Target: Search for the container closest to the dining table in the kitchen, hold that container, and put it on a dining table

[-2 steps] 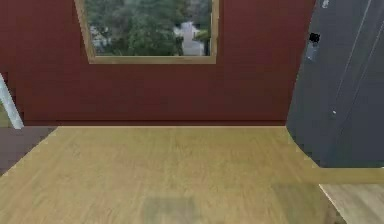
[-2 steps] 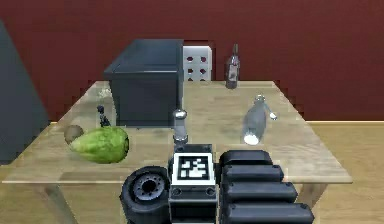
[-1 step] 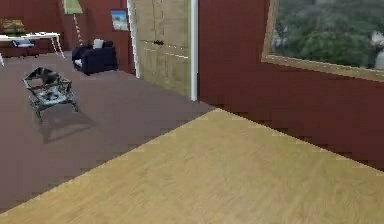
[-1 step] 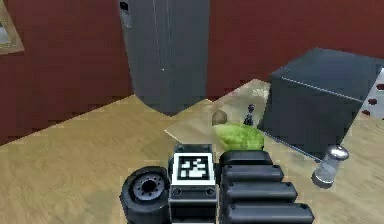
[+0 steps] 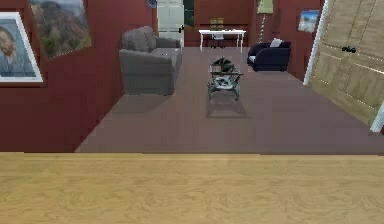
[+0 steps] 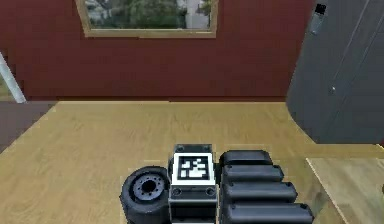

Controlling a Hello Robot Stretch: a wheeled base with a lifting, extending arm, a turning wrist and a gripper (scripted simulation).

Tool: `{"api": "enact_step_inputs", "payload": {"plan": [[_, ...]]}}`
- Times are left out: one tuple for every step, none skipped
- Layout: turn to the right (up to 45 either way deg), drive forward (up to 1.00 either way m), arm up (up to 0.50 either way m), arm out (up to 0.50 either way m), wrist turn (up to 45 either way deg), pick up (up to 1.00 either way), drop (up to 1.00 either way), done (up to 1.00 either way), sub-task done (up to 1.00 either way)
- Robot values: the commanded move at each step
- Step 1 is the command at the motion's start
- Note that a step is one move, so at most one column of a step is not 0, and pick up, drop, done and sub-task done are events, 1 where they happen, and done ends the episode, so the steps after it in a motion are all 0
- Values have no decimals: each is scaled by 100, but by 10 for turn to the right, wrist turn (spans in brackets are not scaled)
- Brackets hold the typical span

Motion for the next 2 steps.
{"api": "enact_step_inputs", "payload": {"plan": [[-30,0,0,0,0,0,0,0,0],[450,0,0,0,0,0,0,0,0]]}}
